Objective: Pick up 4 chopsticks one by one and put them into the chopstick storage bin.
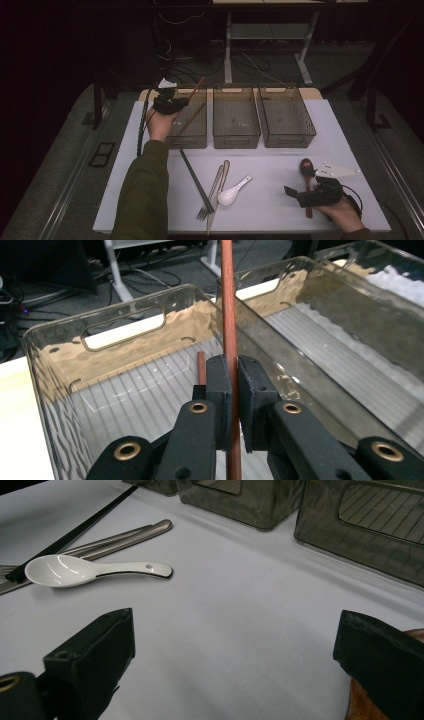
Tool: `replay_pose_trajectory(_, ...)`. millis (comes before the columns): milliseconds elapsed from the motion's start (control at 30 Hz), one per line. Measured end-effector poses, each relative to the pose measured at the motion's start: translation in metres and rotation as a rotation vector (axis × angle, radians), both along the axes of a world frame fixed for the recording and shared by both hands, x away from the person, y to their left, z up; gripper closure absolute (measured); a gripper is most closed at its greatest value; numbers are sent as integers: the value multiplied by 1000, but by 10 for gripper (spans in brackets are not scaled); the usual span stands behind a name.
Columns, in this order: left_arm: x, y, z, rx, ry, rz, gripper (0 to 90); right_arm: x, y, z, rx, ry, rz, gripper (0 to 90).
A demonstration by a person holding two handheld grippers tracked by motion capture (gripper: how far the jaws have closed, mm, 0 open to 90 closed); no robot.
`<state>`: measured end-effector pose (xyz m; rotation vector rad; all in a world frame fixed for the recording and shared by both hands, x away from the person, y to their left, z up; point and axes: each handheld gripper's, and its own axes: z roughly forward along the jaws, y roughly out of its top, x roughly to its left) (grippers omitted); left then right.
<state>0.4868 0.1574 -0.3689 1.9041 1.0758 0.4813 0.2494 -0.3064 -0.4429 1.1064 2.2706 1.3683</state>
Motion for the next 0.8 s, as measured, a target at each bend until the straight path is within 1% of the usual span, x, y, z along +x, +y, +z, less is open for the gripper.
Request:
replay_pose_trajectory(67,1,-1,-2,10,2,9,836,0,0,0,2,-1,-2,28)
replay_pose_trajectory(133,2,-1,-4,16,14,20,835,0,-1,0,2,-1,-2,28)
replay_pose_trajectory(200,3,-2,-6,35,31,34,834,0,-1,0,3,-1,-2,28)
replay_pose_trajectory(267,4,-2,-8,39,46,37,834,0,-1,0,4,0,-3,28)
replay_pose_trajectory(467,6,-2,-12,37,66,48,830,-1,-1,1,3,-1,-2,28)
replay_pose_trajectory(533,6,-2,-12,34,69,54,818,-1,-1,0,3,0,-2,28)
replay_pose_trajectory(600,6,-2,-12,37,65,57,779,-1,-1,0,3,-1,-1,28)
replay_pose_trajectory(700,6,-3,-12,44,63,59,739,-1,-1,0,3,-1,-1,28)
replay_pose_trajectory(800,5,-4,-11,43,60,54,714,-1,-1,1,3,-1,-1,28)
